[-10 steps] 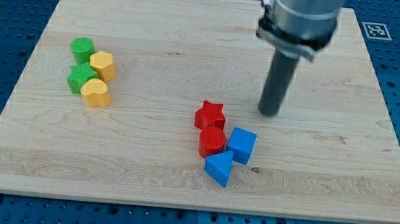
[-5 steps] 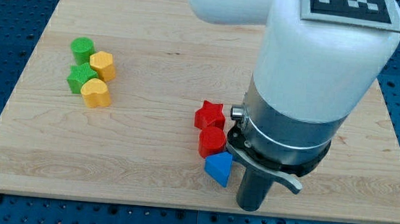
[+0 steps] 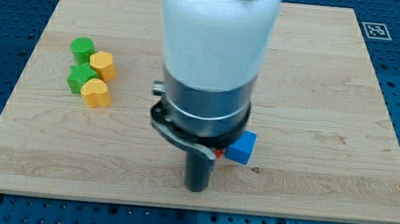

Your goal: Push the group of blocks up a bit

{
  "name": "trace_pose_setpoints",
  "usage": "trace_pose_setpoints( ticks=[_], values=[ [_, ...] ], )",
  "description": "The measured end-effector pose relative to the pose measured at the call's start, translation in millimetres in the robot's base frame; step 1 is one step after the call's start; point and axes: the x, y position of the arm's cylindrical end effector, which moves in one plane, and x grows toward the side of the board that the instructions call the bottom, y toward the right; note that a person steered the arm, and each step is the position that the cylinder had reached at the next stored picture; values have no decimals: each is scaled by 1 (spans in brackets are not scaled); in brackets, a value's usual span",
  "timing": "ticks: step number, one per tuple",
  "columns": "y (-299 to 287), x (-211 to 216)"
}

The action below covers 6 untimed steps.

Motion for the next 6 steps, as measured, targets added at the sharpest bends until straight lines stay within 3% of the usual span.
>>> trace_pose_setpoints(
  ticks=[2,5,6],
  values=[
    [-12,-14],
    [27,-73],
    [27,-58]
  ],
)
